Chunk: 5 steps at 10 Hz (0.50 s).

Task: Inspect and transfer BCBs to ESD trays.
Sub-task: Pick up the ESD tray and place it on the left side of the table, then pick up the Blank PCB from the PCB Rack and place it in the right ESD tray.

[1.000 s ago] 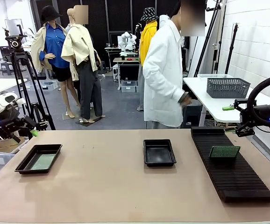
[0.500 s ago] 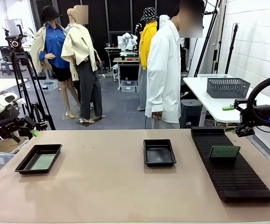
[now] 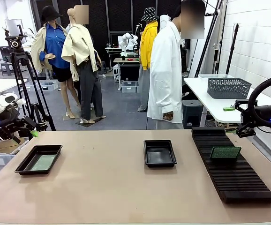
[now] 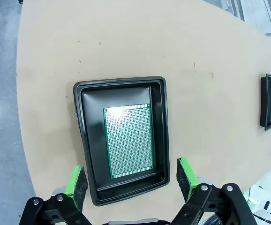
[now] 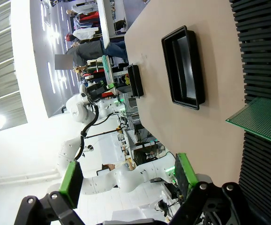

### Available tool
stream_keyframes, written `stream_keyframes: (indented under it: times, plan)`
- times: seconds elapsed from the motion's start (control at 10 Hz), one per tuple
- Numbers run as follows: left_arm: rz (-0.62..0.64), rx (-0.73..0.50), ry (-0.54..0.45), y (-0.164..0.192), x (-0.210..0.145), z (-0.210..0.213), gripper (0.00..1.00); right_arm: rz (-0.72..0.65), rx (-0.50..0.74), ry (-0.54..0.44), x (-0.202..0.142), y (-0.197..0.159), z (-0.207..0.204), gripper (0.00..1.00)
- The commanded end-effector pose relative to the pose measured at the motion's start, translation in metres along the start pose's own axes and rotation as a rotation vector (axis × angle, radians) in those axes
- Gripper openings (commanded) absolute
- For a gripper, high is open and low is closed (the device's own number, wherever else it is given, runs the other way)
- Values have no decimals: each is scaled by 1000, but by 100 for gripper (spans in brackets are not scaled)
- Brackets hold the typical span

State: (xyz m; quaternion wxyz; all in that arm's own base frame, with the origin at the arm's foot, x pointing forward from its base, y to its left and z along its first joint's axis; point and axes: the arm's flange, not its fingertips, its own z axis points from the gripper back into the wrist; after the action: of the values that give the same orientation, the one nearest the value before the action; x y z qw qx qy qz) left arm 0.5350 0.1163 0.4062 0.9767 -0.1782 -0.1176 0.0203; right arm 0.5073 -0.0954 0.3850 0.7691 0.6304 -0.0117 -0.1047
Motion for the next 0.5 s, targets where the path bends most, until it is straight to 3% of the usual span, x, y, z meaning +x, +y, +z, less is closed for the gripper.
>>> stream_keyframes:
  times: [0.0,0.4]
  plan:
    - [1,0,-3,1,0,1,100,-3,0,5,1,2,-1,100]
    - [1,0,-3,1,0,1,100,-3,0,5,1,2,-1,100]
